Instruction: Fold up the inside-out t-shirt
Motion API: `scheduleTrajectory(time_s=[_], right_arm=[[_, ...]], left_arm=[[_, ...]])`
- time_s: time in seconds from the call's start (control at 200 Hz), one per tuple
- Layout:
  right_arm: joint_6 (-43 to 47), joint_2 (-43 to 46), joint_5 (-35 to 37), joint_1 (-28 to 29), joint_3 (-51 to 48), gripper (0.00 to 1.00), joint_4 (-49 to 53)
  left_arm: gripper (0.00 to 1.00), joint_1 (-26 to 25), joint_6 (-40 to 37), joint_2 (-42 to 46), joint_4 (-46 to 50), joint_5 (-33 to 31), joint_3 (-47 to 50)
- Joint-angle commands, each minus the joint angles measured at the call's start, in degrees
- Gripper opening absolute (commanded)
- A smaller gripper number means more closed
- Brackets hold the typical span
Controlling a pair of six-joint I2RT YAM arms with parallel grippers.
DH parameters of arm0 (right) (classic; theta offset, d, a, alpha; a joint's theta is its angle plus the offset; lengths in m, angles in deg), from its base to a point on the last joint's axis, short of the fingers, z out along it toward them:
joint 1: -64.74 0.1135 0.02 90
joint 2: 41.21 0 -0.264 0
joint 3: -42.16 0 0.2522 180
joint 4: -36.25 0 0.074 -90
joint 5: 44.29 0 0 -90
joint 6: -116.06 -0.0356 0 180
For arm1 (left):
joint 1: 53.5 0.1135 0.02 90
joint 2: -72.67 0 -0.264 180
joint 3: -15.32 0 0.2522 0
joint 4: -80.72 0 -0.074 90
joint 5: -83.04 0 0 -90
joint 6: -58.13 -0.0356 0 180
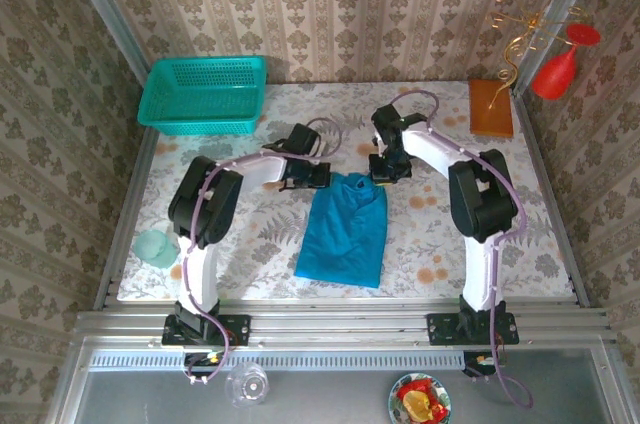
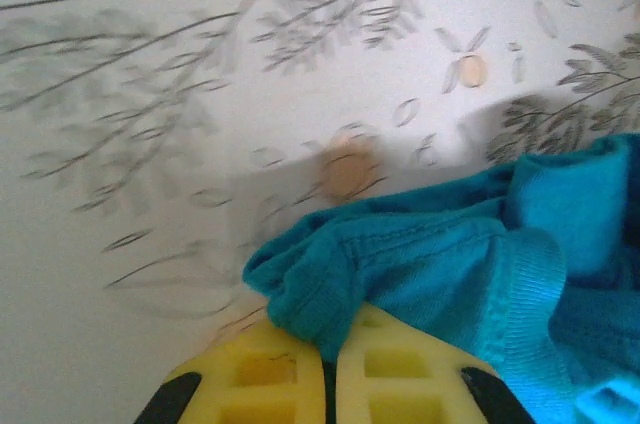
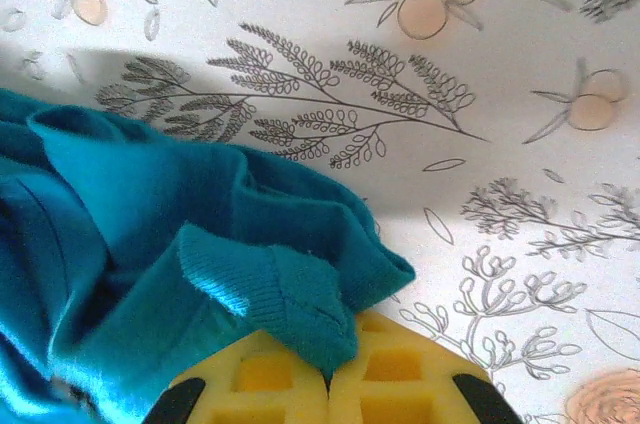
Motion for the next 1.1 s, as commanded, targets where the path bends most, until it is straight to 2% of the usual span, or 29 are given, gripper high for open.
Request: scheduleTrajectory(time_s=[0.0, 0.105, 0.175, 0.255, 0.275, 0.455, 0.59, 0.685, 0.845, 0.905, 1.035, 1.095], right_arm=[[-2.74, 8.7, 2.45, -1.36, -3.13, 0.0, -9.6], [-2.62, 12.06, 1.34, -2.37, -2.33, 0.0, -13.93], [-1.85, 13.14, 1.18, -2.87, 0.15, 0.0, -15.67], [-1.0, 13.22, 1.5, -3.54, 5.01, 0.0, -16.32], [-0.79, 13.1, 1.62, -3.81, 6.36, 0.0, -16.23], [1.5, 12.62, 0.93, -5.8, 17.94, 0.0, -16.05], [4.4, 14.74, -2.86, -6.41, 18.45, 0.0, -20.27], [5.44, 17.22, -6.1, -6.35, 14.46, 0.0, -21.92], [3.97, 24.5, -12.57, -5.02, -1.09, 0.0, -25.4], [4.02, 27.55, -14.98, -3.4, -7.43, 0.0, -25.5], [3.02, 34.21, -14.56, 1.64, -20.36, 0.0, -25.12], [1.57, 37.97, -13.78, 4.39, -25.1, 0.0, -25.37]], left_arm=[[0.0, 3.32, -0.51, 6.03, -1.61, 2.07, 2.33], [0.0, 4.53, -2.12, 9.45, -4.0, 3.57, 1.19], [0.0, 5.67, -2.21, 10.65, -6.67, 6.76, -0.44], [0.0, 6.15, -1.92, 11.65, -9.72, 9.56, -2.89], [0.0, 7.8, -2.18, 11.8, -10.09, 10.04, -3.83], [0.0, 9.87, -5.11, 12.84, -10.52, 12.82, -13.61], [0.0, 10.8, -6.13, 14.84, -12.84, 15.48, -14.76], [0.0, 11.15, -6.8, 17.96, -15.28, 16.9, -9.91], [0.0, 10.71, -5.77, 25.61, -20.9, 21.48, 6.04], [0.0, 9.92, -5.14, 29.56, -22.69, 20.78, 15.02], [0.0, 7.7, -1.94, 39.74, -25.19, 19.47, 30.42], [0.0, 6.85, -1.44, 44.65, -23.66, 16.04, 35.07]])
